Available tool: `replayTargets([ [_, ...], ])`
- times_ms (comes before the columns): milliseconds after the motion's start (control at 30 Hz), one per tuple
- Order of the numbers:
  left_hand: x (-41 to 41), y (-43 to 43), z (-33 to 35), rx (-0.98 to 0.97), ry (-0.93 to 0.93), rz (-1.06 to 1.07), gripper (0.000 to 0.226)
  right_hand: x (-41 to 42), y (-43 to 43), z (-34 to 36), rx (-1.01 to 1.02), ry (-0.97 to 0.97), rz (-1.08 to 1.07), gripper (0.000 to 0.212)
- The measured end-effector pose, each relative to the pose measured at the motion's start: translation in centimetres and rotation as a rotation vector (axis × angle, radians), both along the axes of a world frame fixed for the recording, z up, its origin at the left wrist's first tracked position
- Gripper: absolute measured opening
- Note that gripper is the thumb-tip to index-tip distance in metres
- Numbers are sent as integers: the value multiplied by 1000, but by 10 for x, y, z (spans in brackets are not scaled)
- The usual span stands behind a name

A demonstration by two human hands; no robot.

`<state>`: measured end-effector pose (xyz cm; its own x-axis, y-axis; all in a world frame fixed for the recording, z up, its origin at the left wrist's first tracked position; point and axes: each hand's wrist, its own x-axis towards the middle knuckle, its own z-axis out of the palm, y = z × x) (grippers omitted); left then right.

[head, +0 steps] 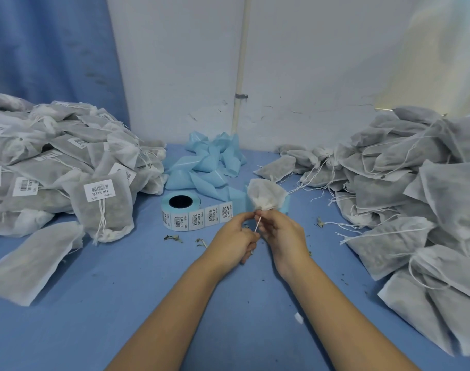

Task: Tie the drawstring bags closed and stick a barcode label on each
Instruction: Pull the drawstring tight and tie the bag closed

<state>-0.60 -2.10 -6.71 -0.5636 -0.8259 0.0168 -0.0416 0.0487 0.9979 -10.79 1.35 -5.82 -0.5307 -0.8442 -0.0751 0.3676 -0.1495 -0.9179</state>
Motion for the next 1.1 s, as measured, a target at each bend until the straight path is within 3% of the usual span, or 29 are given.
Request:
replayTargets([
  [167, 1, -1, 0, -85, -98, -26, 27, -3, -1, 0, -35, -117, 29, 13],
  [267, 2, 1, -5, -151, -73, 156, 21, -7, -2, 1, -34, -69, 102, 15],
  [333, 8, -3, -7, -362, -205, 344, 15, -6, -3, -1, 21, 136, 80, 18],
  [433, 19, -6, -7, -731, -482, 445, 19, -5, -1, -6, 84, 647, -44, 19],
  [600, 18, 1, -2, -943, -689, 520, 26, 0, 5, -5, 180, 1180, -155, 21],
  [733, 17, 6, 0, -960, -534, 536, 19, 3, 9, -1, 272, 1396, -212, 20],
  [833, 11, 9, -1, -936, -263, 348, 15, 6, 12, 0, 214, 1549, -228, 16],
  [933, 6, 10, 5, -783, 5, 298, 16, 9, 15, -1, 65, 1548, -220, 39],
  [1100, 8, 6, 6, -623, 124, 318, 15, 11, 15, -7, -54, 1573, -210, 61],
])
